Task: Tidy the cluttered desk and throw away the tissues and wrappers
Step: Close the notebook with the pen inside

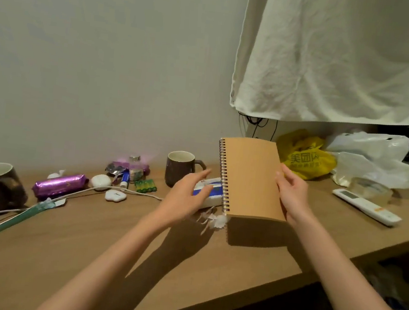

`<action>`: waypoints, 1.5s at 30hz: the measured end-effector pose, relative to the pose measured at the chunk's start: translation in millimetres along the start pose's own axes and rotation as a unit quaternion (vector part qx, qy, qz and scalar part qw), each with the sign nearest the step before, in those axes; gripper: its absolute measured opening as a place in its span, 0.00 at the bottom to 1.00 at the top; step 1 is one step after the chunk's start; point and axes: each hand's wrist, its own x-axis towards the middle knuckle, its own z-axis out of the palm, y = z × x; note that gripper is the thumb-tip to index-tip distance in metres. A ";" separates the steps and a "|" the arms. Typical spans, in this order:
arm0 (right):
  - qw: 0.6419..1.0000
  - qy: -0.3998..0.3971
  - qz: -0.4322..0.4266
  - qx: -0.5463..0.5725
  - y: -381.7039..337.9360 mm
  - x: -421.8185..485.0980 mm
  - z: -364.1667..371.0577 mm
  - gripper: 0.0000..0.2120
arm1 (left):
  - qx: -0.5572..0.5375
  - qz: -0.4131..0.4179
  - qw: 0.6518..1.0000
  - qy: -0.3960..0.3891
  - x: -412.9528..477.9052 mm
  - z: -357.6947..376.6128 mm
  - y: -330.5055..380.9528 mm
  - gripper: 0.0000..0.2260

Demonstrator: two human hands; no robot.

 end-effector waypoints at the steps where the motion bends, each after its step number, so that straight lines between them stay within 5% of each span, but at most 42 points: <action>1: 1.000 0.014 0.005 -0.019 7.4 13.0 -8.6 0.21 | 0.043 0.012 0.999 -0.015 1.6 8.7 -5.1 0.22; 10: 0.987 0.099 0.051 -0.119 66.8 95.3 -52.4 0.19 | 0.292 0.083 0.950 -0.069 21.6 49.0 -36.1 0.28; 21: 0.963 0.073 0.034 -0.256 101.7 148.8 -57.7 0.15 | 0.297 0.097 0.948 -0.060 27.6 52.8 -61.9 0.23; 29: 0.876 0.048 -0.023 -0.480 104.5 170.4 -41.9 0.14 | 0.297 0.120 0.945 -0.057 30.0 49.1 -62.5 0.23; 36: 0.833 0.061 -0.095 -0.542 105.6 166.5 -35.8 0.11 | 0.300 0.118 0.945 -0.063 29.1 48.1 -60.4 0.24; 41: 0.831 -0.056 -0.130 -0.538 91.4 137.8 -35.1 0.18 | 0.297 0.111 0.946 -0.068 29.2 49.0 -61.2 0.24; 45: 0.755 -0.241 -0.013 -0.610 81.1 104.3 -40.2 0.29 | 0.299 0.105 0.946 -0.070 27.7 50.1 -62.8 0.24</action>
